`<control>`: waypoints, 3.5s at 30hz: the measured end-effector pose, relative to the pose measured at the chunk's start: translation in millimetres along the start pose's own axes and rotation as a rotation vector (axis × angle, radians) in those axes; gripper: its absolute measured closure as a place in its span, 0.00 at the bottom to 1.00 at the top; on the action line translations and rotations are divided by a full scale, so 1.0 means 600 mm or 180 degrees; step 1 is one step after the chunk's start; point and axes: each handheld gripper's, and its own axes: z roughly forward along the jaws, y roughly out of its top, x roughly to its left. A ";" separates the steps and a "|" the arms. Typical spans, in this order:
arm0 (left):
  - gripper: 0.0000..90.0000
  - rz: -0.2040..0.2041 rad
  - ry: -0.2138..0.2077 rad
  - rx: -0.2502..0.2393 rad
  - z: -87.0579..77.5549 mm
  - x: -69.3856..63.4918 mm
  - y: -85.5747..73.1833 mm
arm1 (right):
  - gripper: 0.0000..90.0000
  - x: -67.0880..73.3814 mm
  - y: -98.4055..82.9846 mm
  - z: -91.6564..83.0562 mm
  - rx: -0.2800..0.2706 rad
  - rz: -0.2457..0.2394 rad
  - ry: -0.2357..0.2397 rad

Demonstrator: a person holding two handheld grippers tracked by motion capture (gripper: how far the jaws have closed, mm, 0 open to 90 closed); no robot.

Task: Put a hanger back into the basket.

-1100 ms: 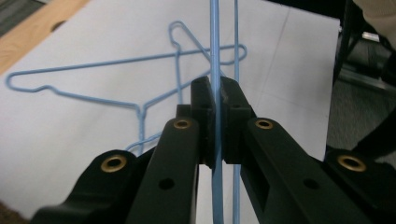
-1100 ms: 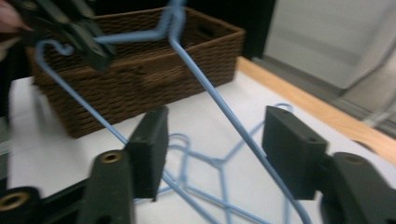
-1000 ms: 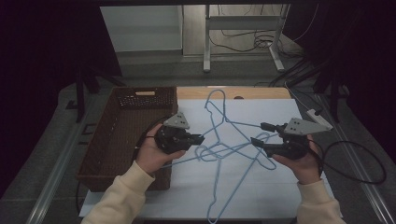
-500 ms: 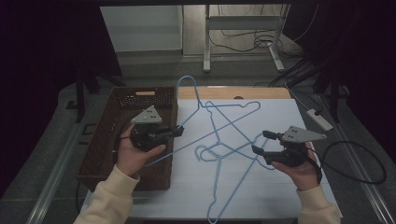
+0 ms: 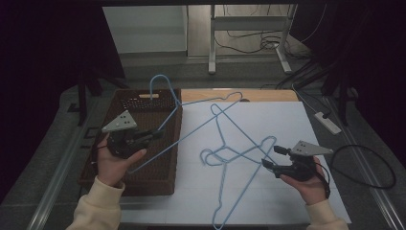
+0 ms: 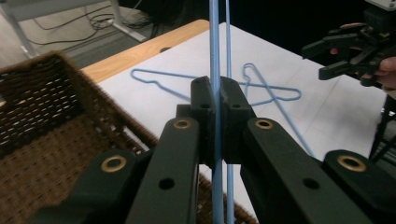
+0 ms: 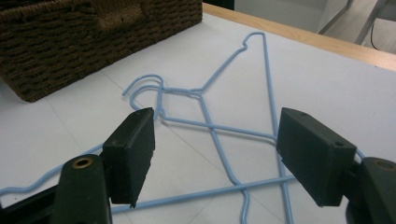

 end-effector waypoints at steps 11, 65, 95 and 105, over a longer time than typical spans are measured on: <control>0.96 -0.0114 0.0186 -0.0002 -0.031 0.034 -0.034 | 0.32 -0.009 -0.018 0.005 0.0081 0.0066 -0.0045; 0.96 -0.0509 0.0816 0.0267 -0.069 0.180 -0.093 | 0.31 -0.010 -0.031 0.018 0.0226 0.0069 -0.0045; 0.96 -0.0536 0.0772 0.1057 0.005 0.212 -0.111 | 0.30 -0.006 -0.031 0.020 0.0252 0.0041 0.0046; 0.95 -0.0565 0.0881 0.1474 0.022 0.213 -0.116 | 0.30 -0.005 -0.031 0.022 0.0271 0.0025 0.0054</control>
